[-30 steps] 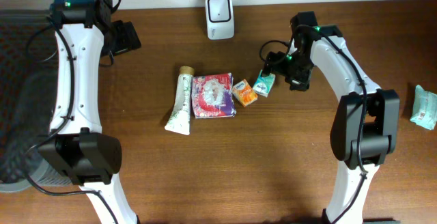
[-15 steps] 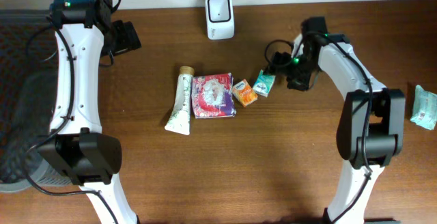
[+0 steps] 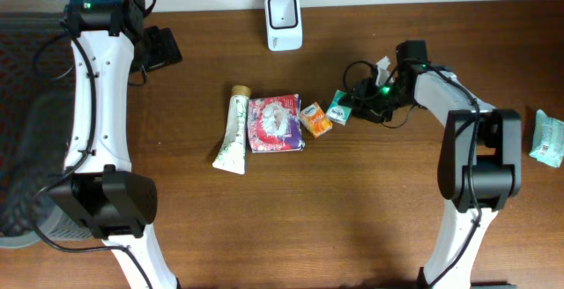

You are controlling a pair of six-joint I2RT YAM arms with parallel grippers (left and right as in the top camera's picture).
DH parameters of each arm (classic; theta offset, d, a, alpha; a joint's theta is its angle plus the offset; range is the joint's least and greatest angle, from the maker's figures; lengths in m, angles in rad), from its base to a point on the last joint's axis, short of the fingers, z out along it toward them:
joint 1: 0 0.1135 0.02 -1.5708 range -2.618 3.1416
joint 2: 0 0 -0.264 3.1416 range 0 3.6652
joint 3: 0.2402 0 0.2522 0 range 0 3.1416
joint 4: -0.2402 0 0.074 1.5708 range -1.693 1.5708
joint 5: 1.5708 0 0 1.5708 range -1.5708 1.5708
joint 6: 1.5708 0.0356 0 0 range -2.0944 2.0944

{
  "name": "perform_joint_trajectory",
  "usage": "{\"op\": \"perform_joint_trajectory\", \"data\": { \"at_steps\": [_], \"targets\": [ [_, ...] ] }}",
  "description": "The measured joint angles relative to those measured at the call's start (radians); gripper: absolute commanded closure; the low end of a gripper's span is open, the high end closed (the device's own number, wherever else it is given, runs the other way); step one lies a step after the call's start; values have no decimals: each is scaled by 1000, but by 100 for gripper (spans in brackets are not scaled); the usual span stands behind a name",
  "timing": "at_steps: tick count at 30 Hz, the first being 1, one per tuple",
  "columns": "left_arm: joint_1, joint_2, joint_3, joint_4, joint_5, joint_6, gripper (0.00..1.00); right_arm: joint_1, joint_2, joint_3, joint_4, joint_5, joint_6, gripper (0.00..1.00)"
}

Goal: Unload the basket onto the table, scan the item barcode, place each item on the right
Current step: 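Lift the green tissue pack with the right gripper to the scanner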

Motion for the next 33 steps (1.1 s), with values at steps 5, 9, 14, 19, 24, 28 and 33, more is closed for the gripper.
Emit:
{"op": "perform_joint_trajectory", "data": {
  "at_steps": [5, 9, 14, 19, 24, 28, 33],
  "targets": [
    [0, 0, 0, 0, 0, 0, 1, 13, 11, -3, 8, 2, 15, 60],
    [0, 0, 0, 0, 0, 0, 1, 12, 3, -67, 139, -29, 32, 96],
    [0, 0, 0, 0, 0, 0, 1, 9, 4, -90, 146, -86, 43, 96],
    [0, 0, 0, 0, 0, 0, 1, -69, 5, -107, 138, -499, -136, 96],
    [0, 0, 0, 0, 0, 0, 1, -13, -6, -86, 237, -772, -153, 96],
    [0, 0, 0, 0, 0, 0, 1, 143, -8, 40, 249, -814, -79, 96],
    [0, 0, 0, 0, 0, 0, 1, 202, -18, 289, 256, -822, -22, 96]
  ]
}}
